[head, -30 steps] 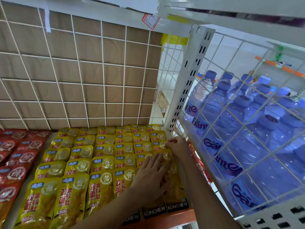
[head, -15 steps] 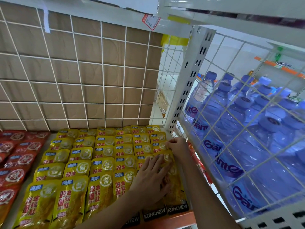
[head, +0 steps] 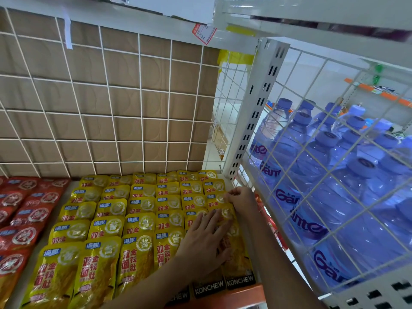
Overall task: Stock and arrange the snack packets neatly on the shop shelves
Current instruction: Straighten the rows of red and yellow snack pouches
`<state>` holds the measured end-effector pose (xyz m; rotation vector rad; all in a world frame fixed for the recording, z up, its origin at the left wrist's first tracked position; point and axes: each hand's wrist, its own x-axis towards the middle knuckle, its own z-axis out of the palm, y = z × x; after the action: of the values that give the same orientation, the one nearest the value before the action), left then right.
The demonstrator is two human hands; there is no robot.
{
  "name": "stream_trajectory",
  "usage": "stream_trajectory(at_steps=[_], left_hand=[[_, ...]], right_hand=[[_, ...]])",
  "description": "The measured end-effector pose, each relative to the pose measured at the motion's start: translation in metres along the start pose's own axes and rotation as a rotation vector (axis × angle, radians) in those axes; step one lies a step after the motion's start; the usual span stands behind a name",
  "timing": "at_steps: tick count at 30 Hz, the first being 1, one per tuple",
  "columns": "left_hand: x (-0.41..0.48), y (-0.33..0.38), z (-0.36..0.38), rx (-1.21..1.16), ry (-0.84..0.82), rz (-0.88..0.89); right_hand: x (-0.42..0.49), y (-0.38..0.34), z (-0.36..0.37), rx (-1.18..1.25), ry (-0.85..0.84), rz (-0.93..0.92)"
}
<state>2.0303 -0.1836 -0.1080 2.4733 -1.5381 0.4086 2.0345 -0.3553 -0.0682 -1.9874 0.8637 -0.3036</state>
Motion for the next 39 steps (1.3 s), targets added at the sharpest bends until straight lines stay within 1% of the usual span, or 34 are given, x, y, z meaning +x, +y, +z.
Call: stream_trajectory(at_steps=[8,12,17,21,27,29,33,35,39], left_hand=[[-0.001,0.0,0.001,0.008,0.019,0.007],[-0.001,0.0,0.001,0.004,0.002,0.001],[0.0,0.0,0.002,0.008,0.001,0.003],[0.0,0.0,0.001,-0.002,-0.031,-0.008],[0.0,-0.001,0.001,-0.01,-0.026,-0.005],[-0.001,-0.001,-0.001,-0.023,-0.04,-0.011],[-0.002,-0.001,0.0,-0.026,-0.066,-0.018],[-0.001,-0.001,-0.002,-0.038,-0.088,-0.024],[0.0,-0.001,-0.005,-0.06,-0.128,-0.052]], right_hand=[[0.002,-0.001,-0.001,-0.034,-0.001,-0.002],[0.002,-0.005,0.002,0.01,0.037,-0.047],[0.004,-0.005,0.01,-0.042,-0.025,-0.087],[0.006,-0.002,0.012,-0.046,0.003,-0.084],[0.01,-0.004,0.013,0.001,0.087,-0.054],[0.014,-0.01,0.013,-0.036,0.089,-0.065],[0.022,-0.015,0.015,-0.139,0.027,-0.069],[0.025,-0.015,0.014,-0.182,0.033,-0.062],[0.026,-0.013,0.012,-0.19,0.049,-0.055]])
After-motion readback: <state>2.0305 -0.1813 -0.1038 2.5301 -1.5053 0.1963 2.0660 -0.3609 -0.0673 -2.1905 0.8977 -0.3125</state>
